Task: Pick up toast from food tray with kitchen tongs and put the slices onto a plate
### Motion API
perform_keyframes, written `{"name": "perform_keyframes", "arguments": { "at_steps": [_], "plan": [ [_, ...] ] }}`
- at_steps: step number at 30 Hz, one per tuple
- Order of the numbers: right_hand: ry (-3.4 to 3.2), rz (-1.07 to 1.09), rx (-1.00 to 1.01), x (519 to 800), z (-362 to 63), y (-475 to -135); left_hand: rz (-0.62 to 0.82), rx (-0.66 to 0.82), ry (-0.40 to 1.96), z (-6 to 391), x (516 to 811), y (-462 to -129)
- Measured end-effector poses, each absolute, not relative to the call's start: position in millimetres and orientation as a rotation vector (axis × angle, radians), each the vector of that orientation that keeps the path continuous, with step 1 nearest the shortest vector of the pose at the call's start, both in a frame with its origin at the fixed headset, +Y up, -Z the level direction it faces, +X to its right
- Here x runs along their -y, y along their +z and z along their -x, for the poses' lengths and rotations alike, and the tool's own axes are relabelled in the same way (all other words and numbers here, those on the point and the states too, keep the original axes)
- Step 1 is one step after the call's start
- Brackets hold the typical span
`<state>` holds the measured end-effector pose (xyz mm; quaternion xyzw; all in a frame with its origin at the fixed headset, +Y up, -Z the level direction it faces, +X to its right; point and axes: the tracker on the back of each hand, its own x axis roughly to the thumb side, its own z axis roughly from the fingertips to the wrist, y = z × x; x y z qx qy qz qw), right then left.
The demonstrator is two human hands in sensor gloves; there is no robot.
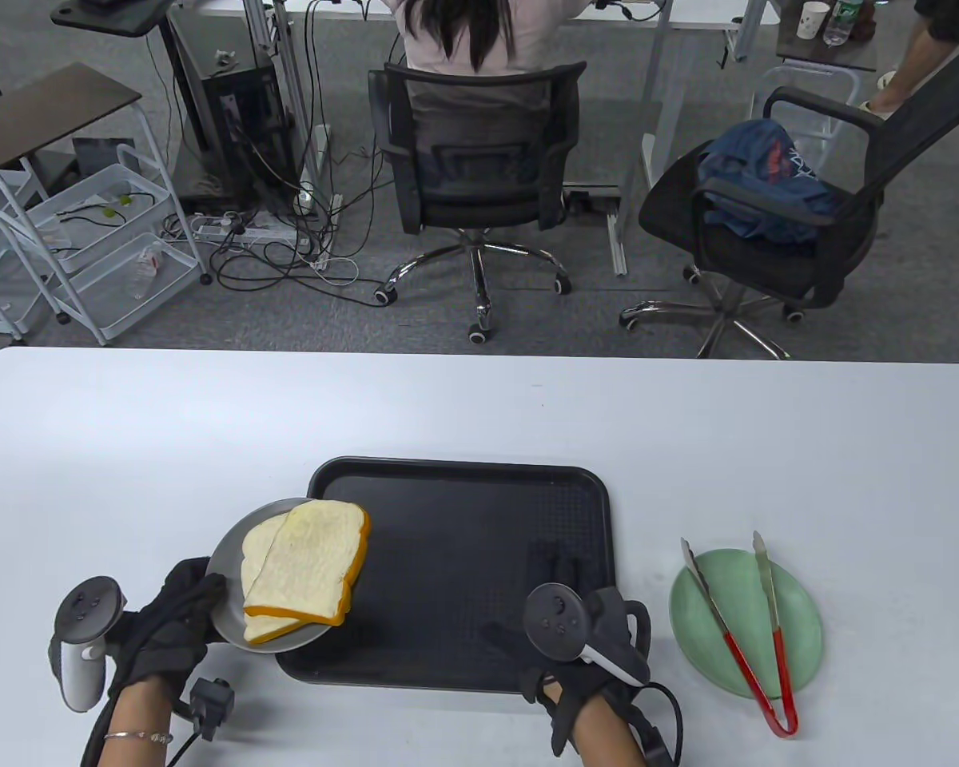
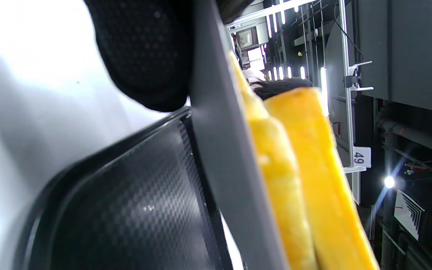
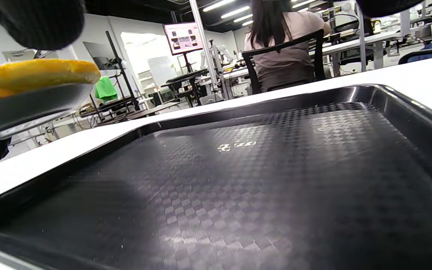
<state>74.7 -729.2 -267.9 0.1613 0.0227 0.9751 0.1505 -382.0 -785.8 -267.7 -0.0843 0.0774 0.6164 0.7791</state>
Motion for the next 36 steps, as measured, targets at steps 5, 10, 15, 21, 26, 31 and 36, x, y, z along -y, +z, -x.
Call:
{"name": "perform_keyframes", "arguments": {
  "at_steps": [5, 10, 15, 21, 26, 31, 36],
  "plan": [
    [2.822, -0.529, -0.088, 743, -70, -269, 0.183, -0.173, 1.326, 383, 785, -268],
    [2.861, -0.548, -0.105, 748, -70, -268, 0.209, -0.159, 1.349, 383, 786, -270],
    [2.9, -0.554, -0.106, 749, -73, -266, 0.212, -0.176, 1.357, 386, 789, -272],
    [2.885, -0.553, -0.126, 750, -76, -265, 0.186, -0.225, 1.387, 396, 789, -272],
    [2.877, -0.548, -0.153, 752, -78, -265, 0.145, -0.299, 1.408, 408, 791, -270],
    [2.871, -0.553, -0.148, 752, -78, -265, 0.114, -0.391, 1.43, 419, 797, -268],
    [2.864, -0.553, -0.153, 752, -78, -265, 0.116, -0.47, 1.45, 422, 806, -268]
  ]
}}
